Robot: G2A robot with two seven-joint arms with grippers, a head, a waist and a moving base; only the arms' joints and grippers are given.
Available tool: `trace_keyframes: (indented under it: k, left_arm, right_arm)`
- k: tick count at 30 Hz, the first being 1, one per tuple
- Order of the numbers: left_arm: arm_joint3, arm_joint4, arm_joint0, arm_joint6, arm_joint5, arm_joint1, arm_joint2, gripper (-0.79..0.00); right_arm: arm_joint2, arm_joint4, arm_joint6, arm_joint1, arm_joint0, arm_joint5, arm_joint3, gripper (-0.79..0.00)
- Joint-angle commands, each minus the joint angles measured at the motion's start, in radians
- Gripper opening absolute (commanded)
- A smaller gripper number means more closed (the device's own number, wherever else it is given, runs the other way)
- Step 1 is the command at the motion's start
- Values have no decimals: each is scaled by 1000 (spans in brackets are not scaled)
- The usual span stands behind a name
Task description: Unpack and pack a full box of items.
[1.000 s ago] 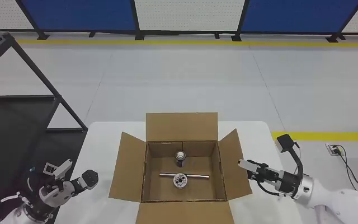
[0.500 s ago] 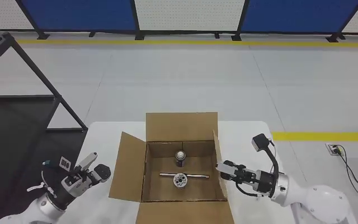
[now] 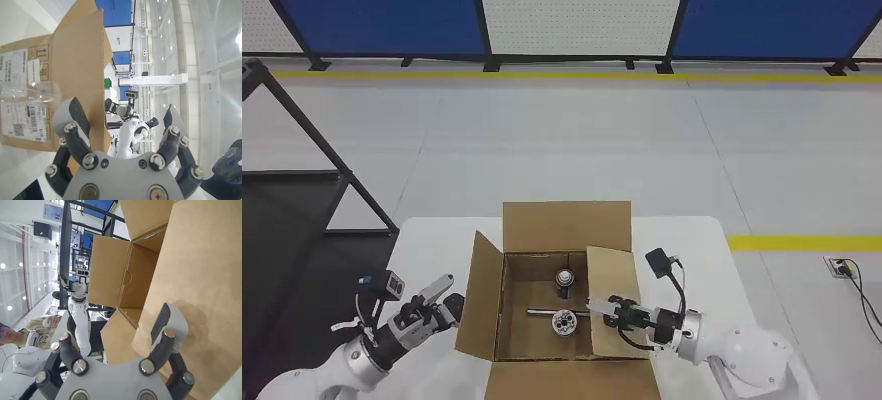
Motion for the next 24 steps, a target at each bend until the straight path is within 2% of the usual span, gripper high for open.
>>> trace_keyframes:
  k: [1, 6, 20, 24]
  left_arm:
    - [2, 9, -13, 2, 7, 1, 23, 0]
    - [30, -3, -59, -29, 45, 3, 96, 0]
    - [33, -9, -62, -34, 49, 3, 103, 0]
    - [17, 12, -81, 11, 88, 2, 157, 0]
  right_arm:
    - [-21, -10, -37, -2, 1, 3, 15, 0]
    - [-50, -22, -72, -5, 3, 13, 31, 0]
    - [-50, -20, -78, -5, 1, 13, 31, 0]
    - [-61, 24, -126, -9, -3, 15, 39, 0]
